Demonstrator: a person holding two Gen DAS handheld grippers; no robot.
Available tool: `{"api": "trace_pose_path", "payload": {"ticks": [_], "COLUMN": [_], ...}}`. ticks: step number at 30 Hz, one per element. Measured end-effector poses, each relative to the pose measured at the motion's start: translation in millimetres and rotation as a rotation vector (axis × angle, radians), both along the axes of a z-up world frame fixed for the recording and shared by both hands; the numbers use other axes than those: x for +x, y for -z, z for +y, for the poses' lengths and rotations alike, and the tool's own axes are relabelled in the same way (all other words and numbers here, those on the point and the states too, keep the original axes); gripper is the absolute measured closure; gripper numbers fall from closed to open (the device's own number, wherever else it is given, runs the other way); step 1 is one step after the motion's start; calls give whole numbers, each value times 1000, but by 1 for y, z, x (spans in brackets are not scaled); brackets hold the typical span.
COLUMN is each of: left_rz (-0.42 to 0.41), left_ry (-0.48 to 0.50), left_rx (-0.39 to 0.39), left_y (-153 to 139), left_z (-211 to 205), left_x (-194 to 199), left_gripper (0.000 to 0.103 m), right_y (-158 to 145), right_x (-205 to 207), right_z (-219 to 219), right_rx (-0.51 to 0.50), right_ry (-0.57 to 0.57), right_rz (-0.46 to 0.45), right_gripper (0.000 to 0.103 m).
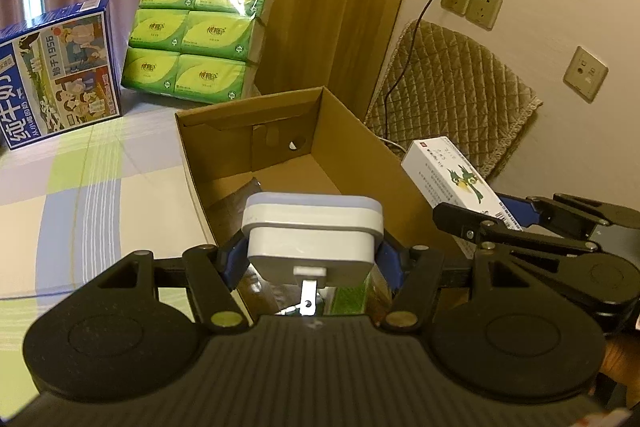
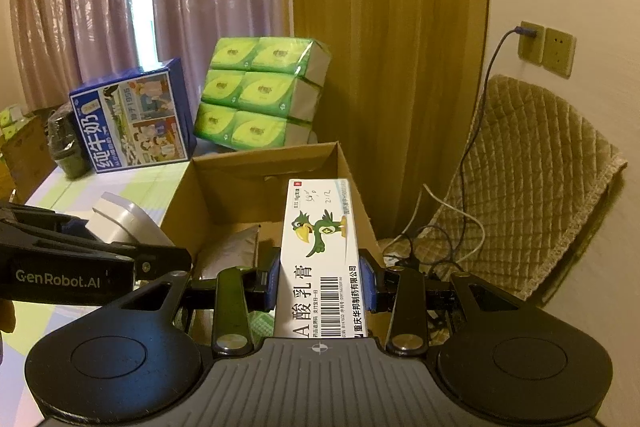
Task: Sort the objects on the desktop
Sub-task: 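Open the left tool to drop the plug while the right tool drops the ointment box into the box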
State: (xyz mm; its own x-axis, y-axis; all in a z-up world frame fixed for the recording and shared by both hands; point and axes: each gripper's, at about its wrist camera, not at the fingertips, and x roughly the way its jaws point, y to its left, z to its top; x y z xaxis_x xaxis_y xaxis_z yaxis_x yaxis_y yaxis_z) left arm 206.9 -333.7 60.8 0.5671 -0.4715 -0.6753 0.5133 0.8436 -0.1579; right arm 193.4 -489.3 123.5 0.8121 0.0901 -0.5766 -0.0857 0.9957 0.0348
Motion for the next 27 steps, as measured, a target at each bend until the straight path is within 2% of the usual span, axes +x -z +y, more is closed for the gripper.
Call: {"api": "trace_pose_path", "payload": {"ticks": [8,19,22,27], "left_rz": [34,40,43,33], "left_ry": [-2,5,-2,-18], "left_rx": [-4,-21,-22,-21], "left_y": [10,13,16,16], "left_z": [-5,-15,-13,-4], "left_x": [18,46,51,50], "left_gripper": [43,42,30,30], "right_y": [2,4,5,10], "right_x": [14,28,29,33], "right_z": [-3,-10,-11,-7], "right_rx": [-2,9,16,28], "right_ry": [4,32,32,27], "right_rz": [9,20,23,37], "right_gripper": [67,67,67,67]}}
